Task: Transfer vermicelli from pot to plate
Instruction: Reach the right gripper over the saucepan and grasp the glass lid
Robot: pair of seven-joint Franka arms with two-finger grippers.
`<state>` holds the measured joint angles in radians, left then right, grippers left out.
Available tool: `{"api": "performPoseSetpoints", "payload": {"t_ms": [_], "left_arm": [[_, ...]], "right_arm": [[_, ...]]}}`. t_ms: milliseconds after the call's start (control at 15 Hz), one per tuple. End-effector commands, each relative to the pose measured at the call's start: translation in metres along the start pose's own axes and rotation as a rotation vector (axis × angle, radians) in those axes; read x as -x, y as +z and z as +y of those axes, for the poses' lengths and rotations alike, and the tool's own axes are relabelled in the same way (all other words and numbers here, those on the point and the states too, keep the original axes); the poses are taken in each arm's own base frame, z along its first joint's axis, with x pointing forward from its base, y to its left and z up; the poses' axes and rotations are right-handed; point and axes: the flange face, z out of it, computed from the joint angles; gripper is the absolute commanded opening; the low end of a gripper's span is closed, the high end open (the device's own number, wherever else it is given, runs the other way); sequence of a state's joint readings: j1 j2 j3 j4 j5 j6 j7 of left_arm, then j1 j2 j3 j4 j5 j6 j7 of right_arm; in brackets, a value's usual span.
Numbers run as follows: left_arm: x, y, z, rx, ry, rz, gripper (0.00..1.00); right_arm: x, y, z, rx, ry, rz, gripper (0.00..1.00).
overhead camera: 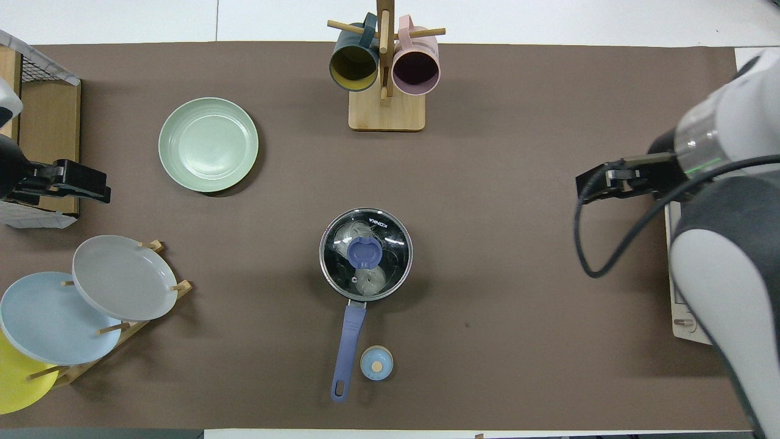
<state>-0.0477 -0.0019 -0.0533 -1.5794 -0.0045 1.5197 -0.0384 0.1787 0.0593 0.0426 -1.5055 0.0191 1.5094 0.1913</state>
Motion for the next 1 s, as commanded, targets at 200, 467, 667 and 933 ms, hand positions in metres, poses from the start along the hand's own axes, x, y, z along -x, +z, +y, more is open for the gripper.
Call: {"api": "performPoseSetpoints", "payload": {"t_ms": [200, 467, 667, 933], "left_arm": [[0.007, -0.001, -0.002, 0.004, 0.008, 0.009, 1.00], [0.007, -0.001, -0.003, 0.002, 0.008, 0.009, 1.00], [0.007, -0.001, -0.002, 0.004, 0.008, 0.009, 1.00], [0.007, -0.001, -0.002, 0.004, 0.008, 0.009, 1.00]], "right_arm": [[-0.029, 0.037, -0.152, 0.008, 0.098, -0.022, 1.00], [-0.014, 0.063, -0.245, -0.046, 0.170, 0.057, 1.00], [-0.001, 0.113, -0.275, -0.031, 0.162, 0.037, 1.00], [0.023, 0.168, -0.312, -0.019, 0.157, 0.034, 1.00]]}}
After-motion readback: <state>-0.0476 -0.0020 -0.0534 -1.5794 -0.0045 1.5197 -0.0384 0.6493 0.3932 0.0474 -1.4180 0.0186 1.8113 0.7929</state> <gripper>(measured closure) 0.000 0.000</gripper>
